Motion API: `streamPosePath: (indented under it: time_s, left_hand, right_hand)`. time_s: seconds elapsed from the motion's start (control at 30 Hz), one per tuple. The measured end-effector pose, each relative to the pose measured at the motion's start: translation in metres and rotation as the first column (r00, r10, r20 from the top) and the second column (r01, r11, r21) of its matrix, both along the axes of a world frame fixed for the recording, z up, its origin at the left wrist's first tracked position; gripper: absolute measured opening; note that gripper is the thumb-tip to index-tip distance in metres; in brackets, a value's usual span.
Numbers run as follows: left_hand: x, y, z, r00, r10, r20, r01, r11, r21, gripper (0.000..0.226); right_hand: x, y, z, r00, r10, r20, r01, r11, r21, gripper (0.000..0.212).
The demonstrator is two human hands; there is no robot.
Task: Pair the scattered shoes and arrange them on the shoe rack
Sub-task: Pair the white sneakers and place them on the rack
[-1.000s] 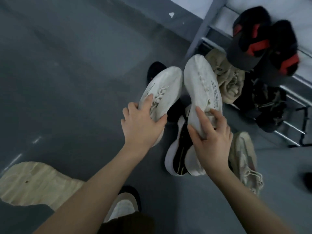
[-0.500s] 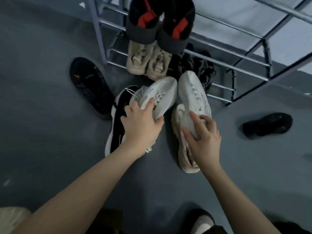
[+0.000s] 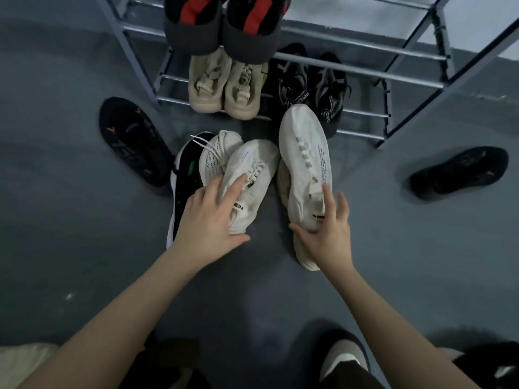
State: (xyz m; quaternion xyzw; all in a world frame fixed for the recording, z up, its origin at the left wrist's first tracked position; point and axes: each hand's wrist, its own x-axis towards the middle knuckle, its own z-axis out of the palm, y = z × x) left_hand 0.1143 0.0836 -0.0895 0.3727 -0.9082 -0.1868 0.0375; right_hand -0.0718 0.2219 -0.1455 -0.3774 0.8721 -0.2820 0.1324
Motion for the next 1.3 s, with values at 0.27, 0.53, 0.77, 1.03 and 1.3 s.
streamPosePath:
  time_s: [0.27,0.53,0.77,1.03,1.3]
  left_hand:
    - [-0.014,0.009,0.001,0.992,0.095,-0.086,-0.101,0.992,-0.07,0.088]
    - [-0.019,0.012,0.022,0.932,0.165,-0.321,-0.167,0.986,0.021,0.06]
    - [-0.017,0.034,0.067,0.877,0.128,-0.462,-0.17,0.984,-0.051,0.055]
    - [-0.021,0.046,0.1,0.824,0.009,-0.567,-0.114,0.982,-0.15,0.052]
    - [-0.065,0.022,0.13,0.822,-0.02,-0.569,-0.141,0.961,-0.238,0.053]
  right_hand:
    - [0.012,-0.001,0.006,0.999,-0.05,0.016,0.051,0.992,-0.113,0.079]
    - [0.02,-0.007,0.044,0.998,-0.028,0.061,0.044,0.961,-0.272,0.051]
    - [0.024,0.007,0.1,0.998,-0.038,-0.046,0.02,0.942,-0.334,0.048]
    - [0.025,0.03,0.151,0.985,-0.096,-0.147,0.021,0.895,-0.445,0.05]
    - [-0.008,0.002,0.187,0.971,-0.155,-0.182,0.059,0.893,-0.446,0.048]
